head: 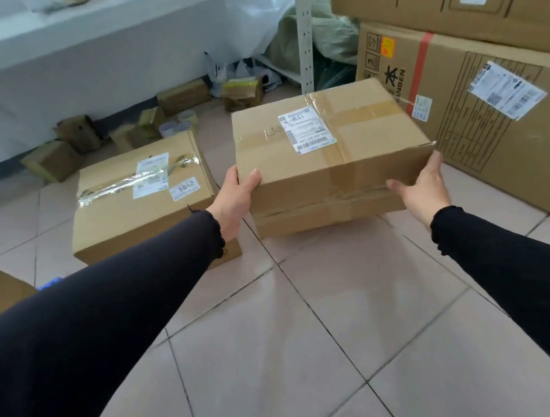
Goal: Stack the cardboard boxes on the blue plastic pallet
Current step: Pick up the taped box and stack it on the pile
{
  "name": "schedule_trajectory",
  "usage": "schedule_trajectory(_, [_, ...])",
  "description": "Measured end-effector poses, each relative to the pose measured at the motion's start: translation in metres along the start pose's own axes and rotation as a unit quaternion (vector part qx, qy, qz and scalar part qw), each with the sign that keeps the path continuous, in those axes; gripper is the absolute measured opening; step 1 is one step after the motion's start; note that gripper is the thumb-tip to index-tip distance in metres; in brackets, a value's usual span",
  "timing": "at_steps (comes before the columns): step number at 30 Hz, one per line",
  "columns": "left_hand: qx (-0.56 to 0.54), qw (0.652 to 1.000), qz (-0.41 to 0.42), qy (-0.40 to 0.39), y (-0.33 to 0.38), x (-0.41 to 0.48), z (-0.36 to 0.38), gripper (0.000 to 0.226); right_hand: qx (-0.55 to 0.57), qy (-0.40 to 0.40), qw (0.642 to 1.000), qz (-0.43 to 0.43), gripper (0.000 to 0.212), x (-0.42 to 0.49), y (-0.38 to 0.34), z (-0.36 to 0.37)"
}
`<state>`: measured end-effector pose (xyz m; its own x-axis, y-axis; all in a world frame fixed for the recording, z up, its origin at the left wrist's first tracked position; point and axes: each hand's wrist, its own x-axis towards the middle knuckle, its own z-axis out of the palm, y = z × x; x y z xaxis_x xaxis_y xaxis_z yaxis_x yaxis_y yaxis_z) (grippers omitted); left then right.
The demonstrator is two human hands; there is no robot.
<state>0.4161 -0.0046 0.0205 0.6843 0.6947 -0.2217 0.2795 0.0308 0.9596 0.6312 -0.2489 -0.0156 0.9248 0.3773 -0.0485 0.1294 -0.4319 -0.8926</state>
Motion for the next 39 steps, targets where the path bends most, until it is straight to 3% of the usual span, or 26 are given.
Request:
schedule_trajectory(4, [-0.037,0.996,0.077,0.018,0.054,-0.021,-0.033,0.058,0.014,0.041,0.995,-0.085,0.078,-0.009,-0.070,-0.010])
schedule_trajectory(9, [-0.037,0.988,0.129,0.075,0.118,-0.068,-0.121,0.046,0.034,0.030,0.987,-0.154,0.059,-0.038,-0.169,0.012])
schedule_trajectory(16, [-0.004,0.971,0.141,0.191,0.149,-0.179,-0.303,0.044,0.115,-0.059,0.965,-0.227,0.057,-0.136,-0.289,0.104])
schedule_trajectory(20, [0.021,0.951,0.152,0.269,0.137,-0.269,-0.402,0.025,0.180,-0.148,0.938,-0.259,0.031,-0.220,-0.333,0.159])
schedule_trajectory(27, [-0.002,0.907,0.089,0.410,0.092,-0.411,-0.521,0.020,0.233,-0.327,0.880,-0.253,0.024,-0.360,-0.374,0.248])
schedule_trajectory(32, [-0.041,0.878,0.077,0.471,0.062,-0.469,-0.561,0.018,0.234,-0.374,0.862,-0.252,0.027,-0.423,-0.375,0.291])
schedule_trajectory(36, [-0.031,0.874,0.075,0.479,0.046,-0.492,-0.583,0.035,0.218,-0.379,0.864,-0.250,0.030,-0.444,-0.374,0.306])
schedule_trajectory(39, [-0.029,0.876,0.070,0.477,0.038,-0.495,-0.588,0.027,0.204,-0.379,0.866,-0.254,0.030,-0.450,-0.374,0.310])
